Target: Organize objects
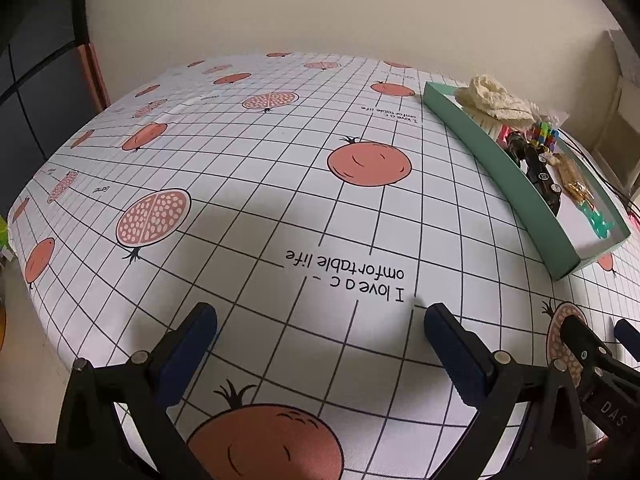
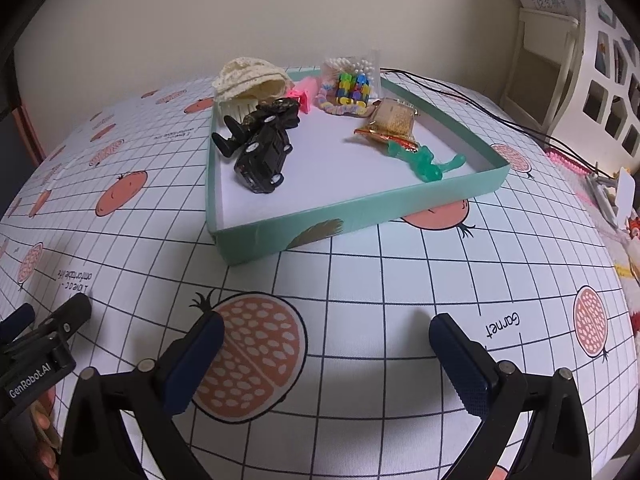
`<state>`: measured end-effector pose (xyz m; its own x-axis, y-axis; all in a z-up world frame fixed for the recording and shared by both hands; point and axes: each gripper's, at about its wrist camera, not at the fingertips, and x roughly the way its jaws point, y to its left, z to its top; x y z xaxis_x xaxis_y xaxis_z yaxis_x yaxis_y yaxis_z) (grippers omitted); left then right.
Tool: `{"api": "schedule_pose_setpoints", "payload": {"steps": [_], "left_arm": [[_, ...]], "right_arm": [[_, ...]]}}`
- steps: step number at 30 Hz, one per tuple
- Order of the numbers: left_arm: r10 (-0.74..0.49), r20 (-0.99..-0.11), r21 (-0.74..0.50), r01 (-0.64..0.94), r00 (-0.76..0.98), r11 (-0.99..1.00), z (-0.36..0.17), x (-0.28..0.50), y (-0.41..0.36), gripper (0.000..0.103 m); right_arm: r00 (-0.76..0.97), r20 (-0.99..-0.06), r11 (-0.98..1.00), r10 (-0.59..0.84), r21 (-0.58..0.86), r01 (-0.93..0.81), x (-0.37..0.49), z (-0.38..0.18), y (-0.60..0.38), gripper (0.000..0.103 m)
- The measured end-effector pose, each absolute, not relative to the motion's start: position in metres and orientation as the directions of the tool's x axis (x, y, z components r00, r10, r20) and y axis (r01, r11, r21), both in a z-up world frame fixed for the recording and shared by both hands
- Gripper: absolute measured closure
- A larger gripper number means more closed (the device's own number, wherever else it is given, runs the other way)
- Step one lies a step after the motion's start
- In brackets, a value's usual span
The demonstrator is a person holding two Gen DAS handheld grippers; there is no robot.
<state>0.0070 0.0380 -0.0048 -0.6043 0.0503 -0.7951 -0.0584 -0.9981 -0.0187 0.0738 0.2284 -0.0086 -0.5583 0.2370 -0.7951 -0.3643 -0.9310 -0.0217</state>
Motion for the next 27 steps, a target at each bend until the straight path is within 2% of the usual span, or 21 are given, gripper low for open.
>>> {"api": "schedule_pose_setpoints", "payload": {"steps": [27], "left_arm": [[0.046, -0.799, -0.018, -0.053, -0.6, -0.998, -0.0048, 0.0061, 0.037, 0.0]], "right_arm": [[-0.561, -0.792, -0.929, 0.242, -0.022, -0.371, 0.0729, -0.0096, 0.2299, 0.0]]}}
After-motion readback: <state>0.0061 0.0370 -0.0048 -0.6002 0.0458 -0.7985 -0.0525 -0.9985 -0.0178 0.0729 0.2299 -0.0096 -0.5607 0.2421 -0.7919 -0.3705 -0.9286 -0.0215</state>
